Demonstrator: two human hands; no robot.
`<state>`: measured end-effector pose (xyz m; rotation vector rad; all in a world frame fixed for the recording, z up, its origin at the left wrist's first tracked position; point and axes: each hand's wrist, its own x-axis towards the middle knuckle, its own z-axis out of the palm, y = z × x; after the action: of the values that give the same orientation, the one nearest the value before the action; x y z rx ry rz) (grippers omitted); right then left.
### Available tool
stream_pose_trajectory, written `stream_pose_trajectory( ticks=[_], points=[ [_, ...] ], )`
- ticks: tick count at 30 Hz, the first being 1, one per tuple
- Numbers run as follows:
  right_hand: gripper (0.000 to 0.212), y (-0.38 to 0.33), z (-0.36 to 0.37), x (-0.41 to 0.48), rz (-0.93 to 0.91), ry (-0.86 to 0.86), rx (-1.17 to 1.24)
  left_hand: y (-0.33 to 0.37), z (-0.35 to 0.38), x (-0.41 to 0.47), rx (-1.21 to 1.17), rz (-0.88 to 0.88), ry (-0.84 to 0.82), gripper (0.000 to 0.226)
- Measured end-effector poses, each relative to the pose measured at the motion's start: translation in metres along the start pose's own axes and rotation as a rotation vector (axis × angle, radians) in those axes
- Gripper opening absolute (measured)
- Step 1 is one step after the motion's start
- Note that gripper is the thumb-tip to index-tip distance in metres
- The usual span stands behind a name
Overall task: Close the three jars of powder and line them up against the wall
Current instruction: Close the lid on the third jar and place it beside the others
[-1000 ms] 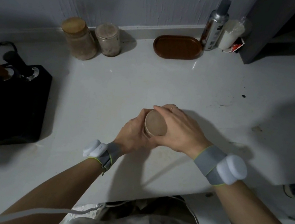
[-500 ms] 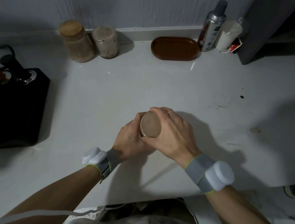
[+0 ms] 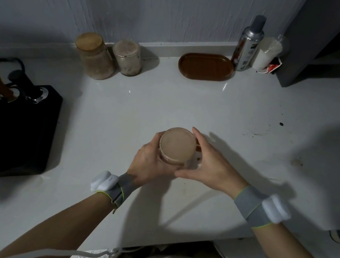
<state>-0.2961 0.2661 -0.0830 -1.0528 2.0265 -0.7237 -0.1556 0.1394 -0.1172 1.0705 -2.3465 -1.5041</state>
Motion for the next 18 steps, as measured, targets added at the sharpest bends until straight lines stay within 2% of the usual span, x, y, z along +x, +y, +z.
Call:
stream_pose_trajectory(
  ticks=[4, 6, 18],
  points=[
    [0.088, 0.005, -0.008, 0.018, -0.051, 0.019, 0.048, 0.002, -0.021, 0.015, -0.073, -0.010, 0.022, 0.098],
    [0.082, 0.001, -0.008, 0.028, -0.066, 0.037, 0.069, 0.004, -0.029, 0.023, -0.087, -0.004, 0.007, 0.094],
    [0.092, -0.039, -0.036, 0.106, -0.086, 0.080, 0.072, 0.024, -0.072, 0.089, -0.144, 0.015, -0.012, 0.081]
  ],
)
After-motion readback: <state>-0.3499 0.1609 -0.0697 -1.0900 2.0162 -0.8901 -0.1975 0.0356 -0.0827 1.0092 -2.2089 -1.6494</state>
